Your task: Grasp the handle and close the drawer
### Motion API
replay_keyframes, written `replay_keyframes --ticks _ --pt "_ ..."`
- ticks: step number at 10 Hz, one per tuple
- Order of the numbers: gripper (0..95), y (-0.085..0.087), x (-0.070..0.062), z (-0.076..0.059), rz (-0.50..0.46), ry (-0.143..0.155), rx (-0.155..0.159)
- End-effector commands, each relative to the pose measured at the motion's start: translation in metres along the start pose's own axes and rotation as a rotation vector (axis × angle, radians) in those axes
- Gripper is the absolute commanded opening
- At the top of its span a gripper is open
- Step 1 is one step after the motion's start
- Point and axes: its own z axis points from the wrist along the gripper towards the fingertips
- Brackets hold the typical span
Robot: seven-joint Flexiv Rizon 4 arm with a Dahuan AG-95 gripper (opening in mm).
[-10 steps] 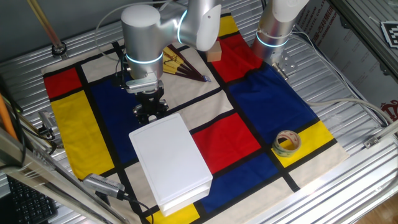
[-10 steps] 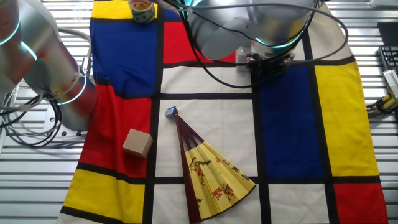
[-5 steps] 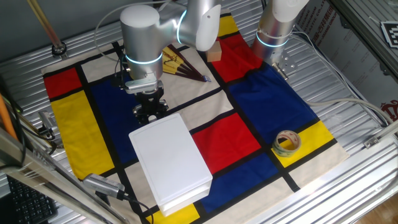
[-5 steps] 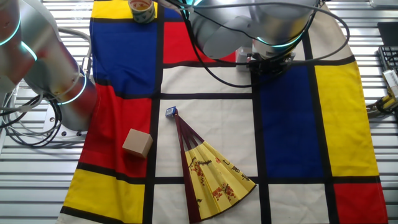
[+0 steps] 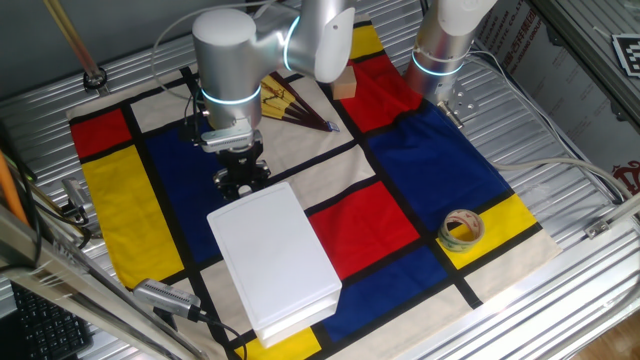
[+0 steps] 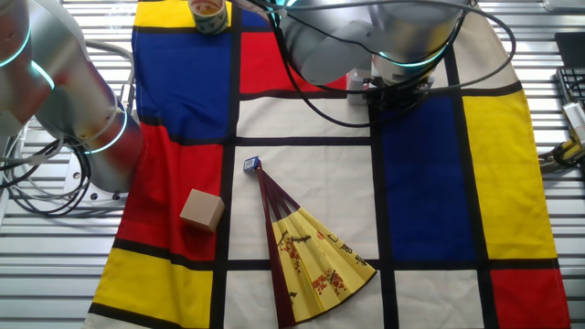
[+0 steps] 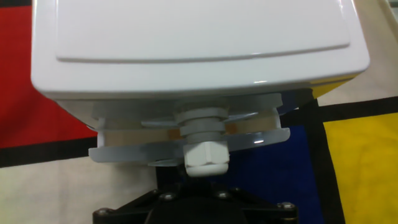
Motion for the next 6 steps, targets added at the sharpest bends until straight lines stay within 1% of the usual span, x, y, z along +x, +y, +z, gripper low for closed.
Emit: replay_keyframes --ticks 1,3,6 --pt "0.0 0.0003 0.0007 0.0006 0.009 -0.009 0.004" --pt "0.0 0.0011 0.0014 0.0008 0.002 -0.009 0.001" --pt "0.0 0.0013 0.0016 0.0008 0.008 -0.009 0.005"
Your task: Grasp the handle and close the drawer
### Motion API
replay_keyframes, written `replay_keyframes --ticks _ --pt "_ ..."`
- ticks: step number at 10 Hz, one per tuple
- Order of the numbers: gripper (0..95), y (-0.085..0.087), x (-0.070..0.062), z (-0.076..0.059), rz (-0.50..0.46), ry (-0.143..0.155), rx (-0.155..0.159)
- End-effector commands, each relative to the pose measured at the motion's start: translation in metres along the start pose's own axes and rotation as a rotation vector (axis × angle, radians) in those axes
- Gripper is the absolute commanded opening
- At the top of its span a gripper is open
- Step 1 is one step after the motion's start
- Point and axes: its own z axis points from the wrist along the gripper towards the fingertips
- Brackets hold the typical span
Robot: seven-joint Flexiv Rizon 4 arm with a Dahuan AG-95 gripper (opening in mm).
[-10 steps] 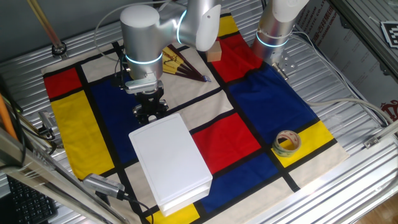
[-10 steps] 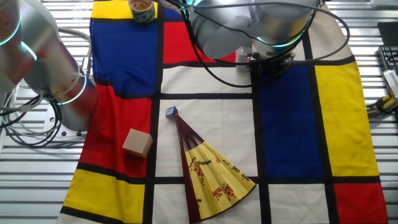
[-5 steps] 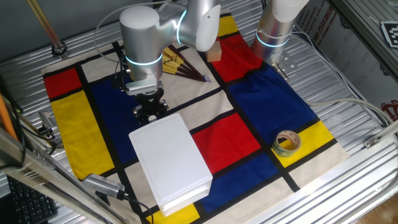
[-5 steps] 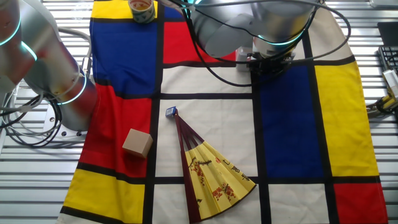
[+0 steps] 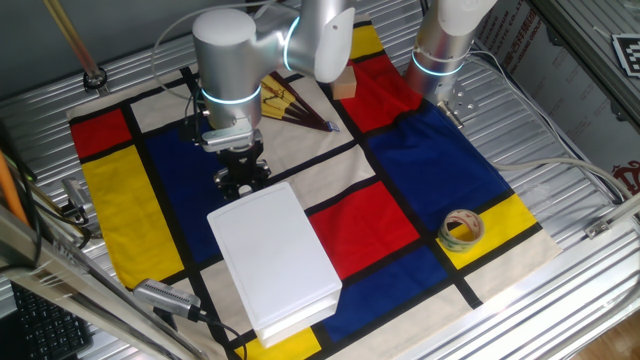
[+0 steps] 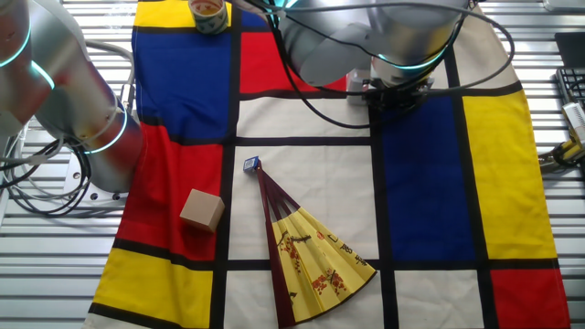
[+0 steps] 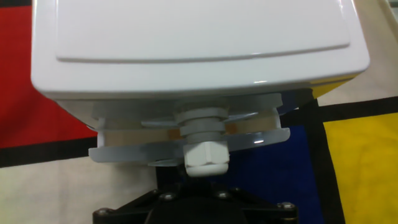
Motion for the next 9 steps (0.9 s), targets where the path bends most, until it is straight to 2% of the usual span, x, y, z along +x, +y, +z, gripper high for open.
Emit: replay_keyframes --ticks 1,2,4,6,8,9 --pt "0.0 0.0005 0.0009 0.0003 0.009 0.001 0.013" --pt "0.0 0.0005 0.0009 0.0003 0.008 -0.003 0.012" --pt "0.0 0.0005 0.0009 0.0003 0.003 0.008 0.011" --pt "0.0 0.0005 0.0009 0.0003 -0.001 0.001 0.007" --pt "0.0 0.0005 0.0009 0.0003 -0.042 -0.024 -0.021" --pt "0.0 0.0005 0.0009 0.0003 -0.053 -0.024 -0.029"
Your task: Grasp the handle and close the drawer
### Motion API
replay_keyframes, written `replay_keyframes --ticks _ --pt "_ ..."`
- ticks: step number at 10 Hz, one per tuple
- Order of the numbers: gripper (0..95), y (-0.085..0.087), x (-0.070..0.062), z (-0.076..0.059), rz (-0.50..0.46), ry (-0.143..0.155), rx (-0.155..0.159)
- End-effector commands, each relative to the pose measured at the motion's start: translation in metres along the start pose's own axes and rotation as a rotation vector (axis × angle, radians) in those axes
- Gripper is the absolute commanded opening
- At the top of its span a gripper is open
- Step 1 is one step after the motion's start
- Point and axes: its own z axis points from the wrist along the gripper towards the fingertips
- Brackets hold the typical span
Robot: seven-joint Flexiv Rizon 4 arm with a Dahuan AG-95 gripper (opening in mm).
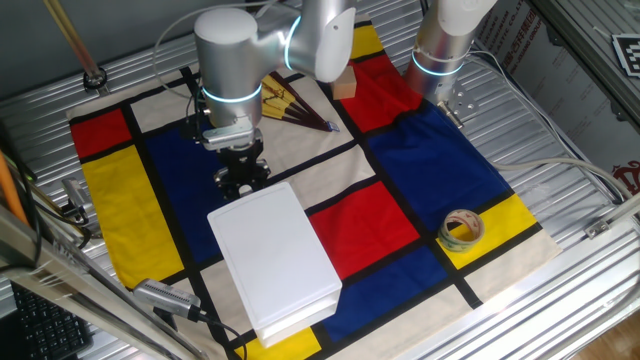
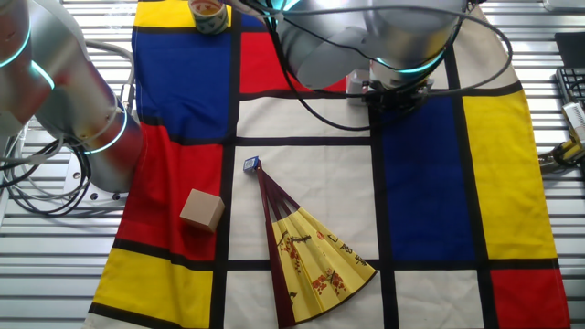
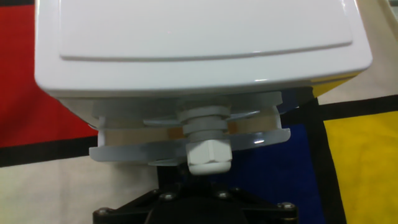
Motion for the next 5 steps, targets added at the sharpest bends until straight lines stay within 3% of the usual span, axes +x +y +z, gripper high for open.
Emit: replay_keyframes --ticks 1,5 --pt "0.0 0.0012 -0.0018 -0.0017 -0.035 -0.014 -0.034" --pt "0.0 0.0012 -0.0018 -0.0017 -0.075 -0.030 -0.046"
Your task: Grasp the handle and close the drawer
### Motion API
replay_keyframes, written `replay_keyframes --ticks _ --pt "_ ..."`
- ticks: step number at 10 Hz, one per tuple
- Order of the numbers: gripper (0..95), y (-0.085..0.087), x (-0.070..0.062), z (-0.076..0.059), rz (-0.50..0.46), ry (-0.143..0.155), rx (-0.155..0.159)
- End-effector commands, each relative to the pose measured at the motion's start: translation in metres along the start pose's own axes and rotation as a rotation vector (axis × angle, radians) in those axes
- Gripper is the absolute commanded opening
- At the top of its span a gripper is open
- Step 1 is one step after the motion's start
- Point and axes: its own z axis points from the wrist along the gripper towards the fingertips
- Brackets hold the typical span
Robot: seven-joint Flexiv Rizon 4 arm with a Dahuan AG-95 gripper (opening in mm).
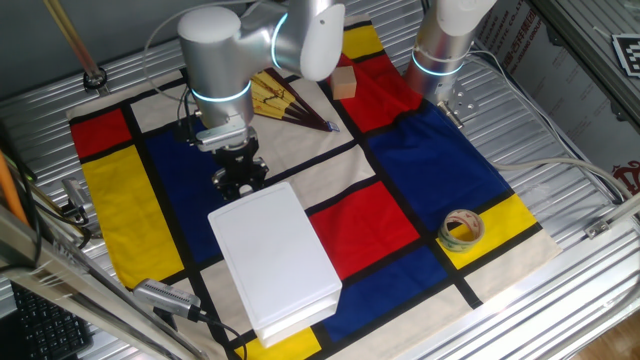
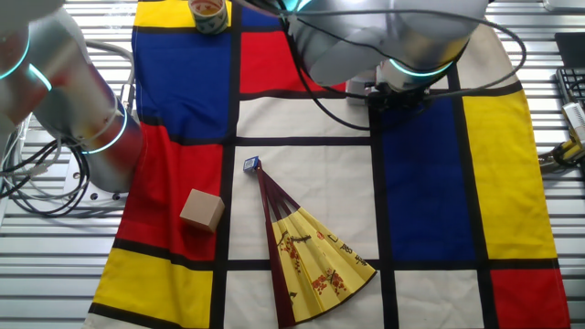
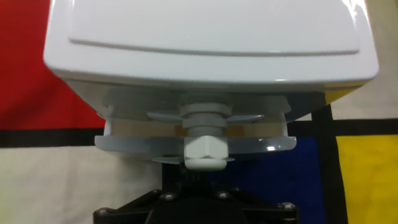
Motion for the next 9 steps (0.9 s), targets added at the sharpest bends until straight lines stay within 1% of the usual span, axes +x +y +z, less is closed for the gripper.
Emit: replay_keyframes --ticks 1,3,5,8,9 --pt "0.0 0.0003 -0.0002 0.0000 0.001 -0.002 -0.003" --pt "0.0 0.0003 -0.0002 0.0000 0.001 0.007 -0.002" --pt "0.0 0.0003 -0.0002 0.0000 0.004 0.005 -0.002" --pt "0.0 0.0012 -0.0001 -0.0001 0.008 0.012 -0.003" --pt "0.0 0.0013 -0.0006 0.0000 0.020 0.033 0.002"
